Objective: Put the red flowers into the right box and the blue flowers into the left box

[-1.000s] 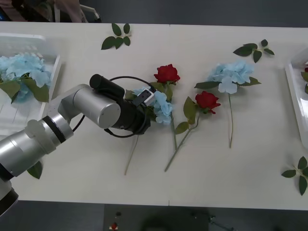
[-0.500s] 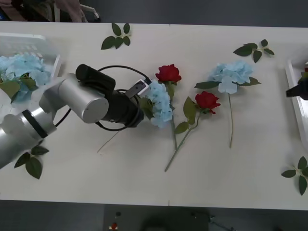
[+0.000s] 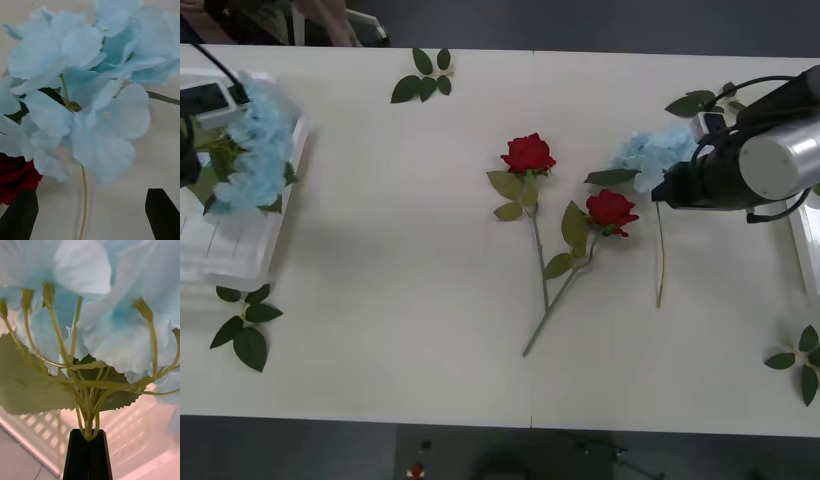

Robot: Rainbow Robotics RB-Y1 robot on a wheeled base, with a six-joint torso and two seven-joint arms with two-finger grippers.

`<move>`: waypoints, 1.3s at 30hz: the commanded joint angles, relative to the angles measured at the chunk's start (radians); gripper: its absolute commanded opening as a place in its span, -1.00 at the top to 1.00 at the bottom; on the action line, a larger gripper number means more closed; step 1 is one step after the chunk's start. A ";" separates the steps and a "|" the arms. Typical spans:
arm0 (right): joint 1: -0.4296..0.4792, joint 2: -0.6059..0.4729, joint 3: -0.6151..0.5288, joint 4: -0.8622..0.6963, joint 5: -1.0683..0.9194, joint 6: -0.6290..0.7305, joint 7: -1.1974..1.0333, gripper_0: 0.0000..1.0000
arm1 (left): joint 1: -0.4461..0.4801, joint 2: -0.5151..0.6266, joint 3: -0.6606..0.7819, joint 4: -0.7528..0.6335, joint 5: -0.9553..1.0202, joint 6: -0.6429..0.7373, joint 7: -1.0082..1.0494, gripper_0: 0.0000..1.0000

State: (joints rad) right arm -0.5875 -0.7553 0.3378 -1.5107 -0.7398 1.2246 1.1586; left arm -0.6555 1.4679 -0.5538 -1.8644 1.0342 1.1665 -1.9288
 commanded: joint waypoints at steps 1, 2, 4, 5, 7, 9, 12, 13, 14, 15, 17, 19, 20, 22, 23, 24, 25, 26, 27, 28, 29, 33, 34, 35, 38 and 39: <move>-0.041 0.077 -0.026 0.067 0.097 -0.027 -0.022 -0.68 | 0.191 0.032 0.022 0.064 -0.204 -0.142 -0.047 1.00; -0.046 0.093 -0.026 0.087 0.118 -0.037 -0.022 -0.68 | 0.231 0.045 0.022 0.096 -0.232 -0.206 -0.047 1.00; -0.058 0.108 -0.026 0.121 0.131 -0.059 -0.023 -0.68 | 0.277 0.054 0.020 0.159 -0.270 -0.314 -0.048 1.00; -0.063 0.110 -0.026 0.129 0.134 -0.063 -0.022 -0.68 | 0.286 0.052 0.020 0.174 -0.283 -0.334 -0.050 1.00; -0.069 0.119 -0.026 0.152 0.148 -0.073 -0.016 -0.68 | 0.310 0.046 0.020 0.229 -0.316 -0.395 -0.058 1.00; -0.069 0.126 -0.026 0.162 0.152 -0.085 -0.011 -0.67 | 0.317 0.037 0.020 0.268 -0.316 -0.436 -0.065 0.90; -0.069 0.128 -0.026 0.178 0.152 -0.092 -0.003 -0.67 | 0.317 0.028 0.020 0.314 -0.310 -0.510 -0.142 -0.24; -0.069 0.128 -0.026 0.179 0.157 -0.094 0.000 -0.67 | 0.318 0.026 0.020 0.318 -0.296 -0.528 -0.157 -0.43; -0.069 0.128 -0.026 0.179 0.160 -0.097 0.000 -0.66 | 0.317 0.028 0.020 0.320 -0.284 -0.538 -0.168 -0.52; -0.071 0.129 -0.026 0.181 0.165 -0.100 0.001 -0.65 | 0.317 0.026 0.020 0.318 -0.243 -0.556 -0.194 -0.66; -0.071 0.133 -0.026 0.191 0.163 -0.103 0.004 -0.64 | 0.313 0.028 0.020 0.306 -0.189 -0.567 -0.217 -0.74; -0.074 0.142 -0.026 0.213 0.160 -0.116 0.010 -0.63 | 0.315 0.029 0.032 0.271 -0.074 -0.570 -0.248 -0.80; -0.077 0.148 -0.026 0.230 0.160 -0.125 0.016 -0.63 | 0.315 0.037 0.048 0.240 0.033 -0.565 -0.280 -0.80; -0.081 0.157 -0.026 0.250 0.158 -0.140 0.026 -0.63 | 0.315 0.039 0.092 0.205 0.167 -0.525 -0.318 -0.81; -0.086 0.162 -0.026 0.260 0.158 -0.145 0.029 -0.62 | 0.313 0.029 0.126 0.189 0.233 -0.484 -0.329 -0.80; -0.089 0.168 -0.026 0.274 0.160 -0.151 0.035 -0.62 | 0.313 0.012 0.169 0.171 0.290 -0.436 -0.334 -0.80; -0.092 0.174 -0.026 0.287 0.160 -0.155 0.038 -0.62 | 0.313 -0.008 0.209 0.154 0.320 -0.395 -0.334 -0.80; -0.097 0.183 -0.026 0.299 0.166 -0.160 0.043 -0.62 | 0.313 -0.040 0.256 0.128 0.346 -0.343 -0.329 -0.80; -0.098 0.189 -0.026 0.305 0.172 -0.165 0.046 -0.63 | 0.313 -0.061 0.281 0.119 0.356 -0.323 -0.325 -0.80; -0.098 0.200 -0.026 0.316 0.183 -0.172 0.049 -0.62 | 0.312 -0.106 0.327 0.106 0.368 -0.283 -0.300 -0.81; -0.098 0.206 -0.026 0.322 0.192 -0.175 0.050 -0.63 | 0.307 -0.142 0.351 0.099 0.368 -0.255 -0.282 -0.80; -0.100 0.212 0.003 0.334 0.201 -0.200 0.058 -0.63 | 0.260 -0.333 0.402 0.100 0.351 -0.154 -0.200 -0.80; -0.100 0.211 0.018 0.334 0.206 -0.209 0.058 -0.61 | 0.238 -0.399 0.407 0.117 0.331 -0.130 -0.176 -0.79; -0.098 0.211 0.026 0.334 0.207 -0.215 0.058 -0.55 | 0.221 -0.449 0.407 0.126 0.300 -0.116 -0.159 -0.80; -0.098 0.212 0.038 0.348 0.204 -0.237 0.059 -0.02 | 0.183 -0.629 0.404 0.157 0.155 -0.093 -0.093 -0.80; -0.098 0.214 0.038 0.351 0.206 -0.237 0.059 0.12 | 0.177 -0.672 0.402 0.159 0.106 -0.093 -0.070 -0.81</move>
State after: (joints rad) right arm -0.6528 -0.5375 0.3794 -1.1612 -0.5399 0.9932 1.1705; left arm -0.4402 0.8809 -0.1427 -1.7018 1.2154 1.0680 -2.0599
